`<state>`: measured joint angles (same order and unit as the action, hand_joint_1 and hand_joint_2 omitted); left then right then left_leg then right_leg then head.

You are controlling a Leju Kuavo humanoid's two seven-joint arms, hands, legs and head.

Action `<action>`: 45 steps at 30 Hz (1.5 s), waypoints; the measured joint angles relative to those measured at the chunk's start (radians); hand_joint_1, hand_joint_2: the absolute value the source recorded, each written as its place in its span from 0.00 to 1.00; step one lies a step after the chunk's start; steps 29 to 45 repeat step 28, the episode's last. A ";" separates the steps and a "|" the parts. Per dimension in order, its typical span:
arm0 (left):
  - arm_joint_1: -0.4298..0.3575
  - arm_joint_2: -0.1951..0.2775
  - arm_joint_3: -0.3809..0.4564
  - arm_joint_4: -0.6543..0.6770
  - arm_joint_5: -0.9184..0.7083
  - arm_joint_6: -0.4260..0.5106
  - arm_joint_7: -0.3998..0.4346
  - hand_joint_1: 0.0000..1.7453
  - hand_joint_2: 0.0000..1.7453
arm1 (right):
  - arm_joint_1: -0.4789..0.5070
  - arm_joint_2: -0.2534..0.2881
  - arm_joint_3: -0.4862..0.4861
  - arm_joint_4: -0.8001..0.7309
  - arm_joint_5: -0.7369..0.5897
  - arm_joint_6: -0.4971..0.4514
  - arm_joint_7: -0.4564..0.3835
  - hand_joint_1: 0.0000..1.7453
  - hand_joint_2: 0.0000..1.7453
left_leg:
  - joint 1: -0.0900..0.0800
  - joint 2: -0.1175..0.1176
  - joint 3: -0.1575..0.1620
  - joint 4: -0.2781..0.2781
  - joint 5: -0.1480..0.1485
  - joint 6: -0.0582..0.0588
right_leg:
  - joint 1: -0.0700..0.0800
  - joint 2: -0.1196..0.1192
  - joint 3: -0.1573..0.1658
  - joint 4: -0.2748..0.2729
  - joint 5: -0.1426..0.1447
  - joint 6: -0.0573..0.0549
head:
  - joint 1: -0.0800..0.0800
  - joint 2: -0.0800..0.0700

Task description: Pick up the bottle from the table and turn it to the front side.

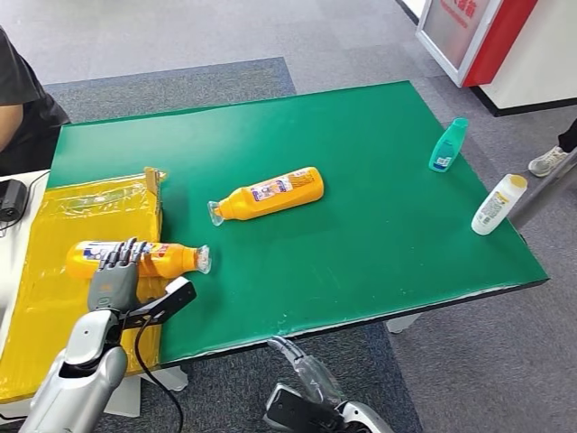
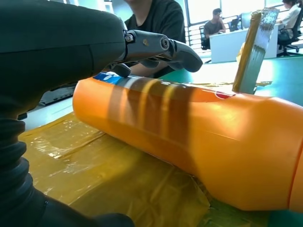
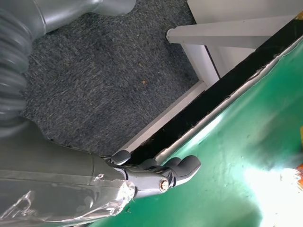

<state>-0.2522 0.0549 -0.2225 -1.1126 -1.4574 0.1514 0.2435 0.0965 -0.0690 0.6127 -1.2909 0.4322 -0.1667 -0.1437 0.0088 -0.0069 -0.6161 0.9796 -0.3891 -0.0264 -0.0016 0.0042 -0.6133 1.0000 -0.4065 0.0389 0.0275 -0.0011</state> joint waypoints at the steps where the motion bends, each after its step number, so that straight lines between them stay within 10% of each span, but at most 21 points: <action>1: 0.000 0.000 0.001 0.000 0.001 0.001 0.001 0.00 1.00 | 0.000 0.000 0.000 0.000 0.000 0.000 0.000 0.00 1.00 | 0.000 0.000 0.000 0.000 0.000 0.000 | 0.000 0.000 0.000 0.000 0.000 0.000 | 0.000 0.000; 13: 0.047 -0.007 0.025 -0.068 0.108 0.056 -0.049 0.00 1.00 | 0.018 0.000 -0.002 -0.006 -0.001 -0.015 0.010 0.00 1.00 | 0.000 0.000 0.000 0.000 0.000 0.000 | 0.000 0.000 0.000 0.000 0.000 0.000 | 0.000 0.000; 28: 0.346 -0.031 0.087 -0.497 0.579 0.263 -0.464 0.00 1.00 | 0.096 -0.023 -0.005 -0.089 -0.028 -0.103 0.047 0.00 1.00 | 0.000 0.000 0.000 0.000 -0.003 0.000 | 0.000 0.000 0.000 0.000 -0.003 0.000 | 0.000 0.000; 45: 0.346 -0.031 0.087 -0.497 0.579 0.263 -0.464 0.00 1.00 | 0.096 -0.023 -0.005 -0.089 -0.028 -0.103 0.047 0.00 1.00 | 0.000 0.000 0.000 0.000 -0.003 0.000 | 0.000 0.000 0.000 0.000 -0.003 0.000 | 0.000 0.000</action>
